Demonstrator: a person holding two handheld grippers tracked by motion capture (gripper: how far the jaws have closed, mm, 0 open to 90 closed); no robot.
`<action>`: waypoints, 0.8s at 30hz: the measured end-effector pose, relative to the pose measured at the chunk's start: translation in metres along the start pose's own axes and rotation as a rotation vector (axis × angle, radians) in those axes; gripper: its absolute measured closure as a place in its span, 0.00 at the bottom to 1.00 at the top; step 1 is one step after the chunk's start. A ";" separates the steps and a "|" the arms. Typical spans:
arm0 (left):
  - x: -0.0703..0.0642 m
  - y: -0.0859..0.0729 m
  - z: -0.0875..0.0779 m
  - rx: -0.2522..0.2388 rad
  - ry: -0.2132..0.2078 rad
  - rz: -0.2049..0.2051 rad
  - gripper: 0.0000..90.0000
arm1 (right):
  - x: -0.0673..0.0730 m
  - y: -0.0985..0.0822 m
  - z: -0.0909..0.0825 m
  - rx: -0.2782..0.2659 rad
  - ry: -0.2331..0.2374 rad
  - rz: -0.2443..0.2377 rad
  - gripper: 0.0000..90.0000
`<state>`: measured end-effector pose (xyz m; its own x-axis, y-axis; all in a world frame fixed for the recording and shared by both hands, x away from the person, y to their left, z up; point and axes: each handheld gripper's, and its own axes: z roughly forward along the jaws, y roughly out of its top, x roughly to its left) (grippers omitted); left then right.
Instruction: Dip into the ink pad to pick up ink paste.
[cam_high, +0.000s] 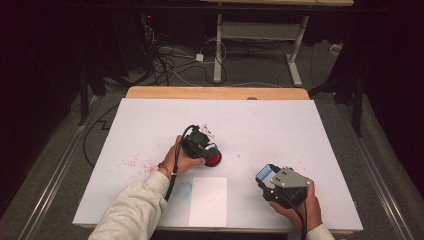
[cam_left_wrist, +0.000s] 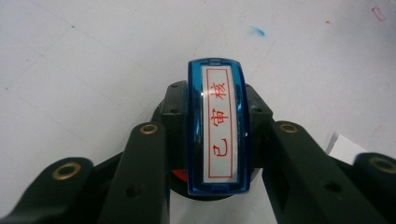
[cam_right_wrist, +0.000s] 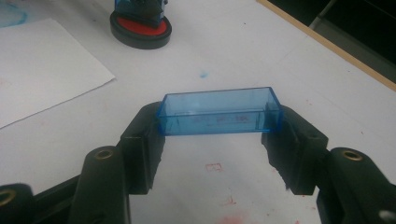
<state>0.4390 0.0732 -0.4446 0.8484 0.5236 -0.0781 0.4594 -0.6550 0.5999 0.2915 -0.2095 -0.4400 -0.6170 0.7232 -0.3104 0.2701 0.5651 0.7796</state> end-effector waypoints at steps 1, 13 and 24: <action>0.001 0.000 0.000 -0.001 -0.003 0.001 0.75 | 0.000 0.000 0.000 -0.001 0.000 0.000 0.45; 0.000 -0.001 0.000 -0.008 0.007 0.002 0.75 | 0.000 0.000 -0.001 -0.002 -0.006 0.001 0.45; -0.006 0.001 -0.030 -0.127 0.038 0.021 0.75 | 0.001 0.000 0.000 -0.002 -0.001 -0.004 0.45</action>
<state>0.4267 0.0855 -0.4200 0.8456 0.5326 -0.0357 0.4029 -0.5930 0.6971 0.2908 -0.2091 -0.4399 -0.6170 0.7217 -0.3140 0.2663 0.5669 0.7796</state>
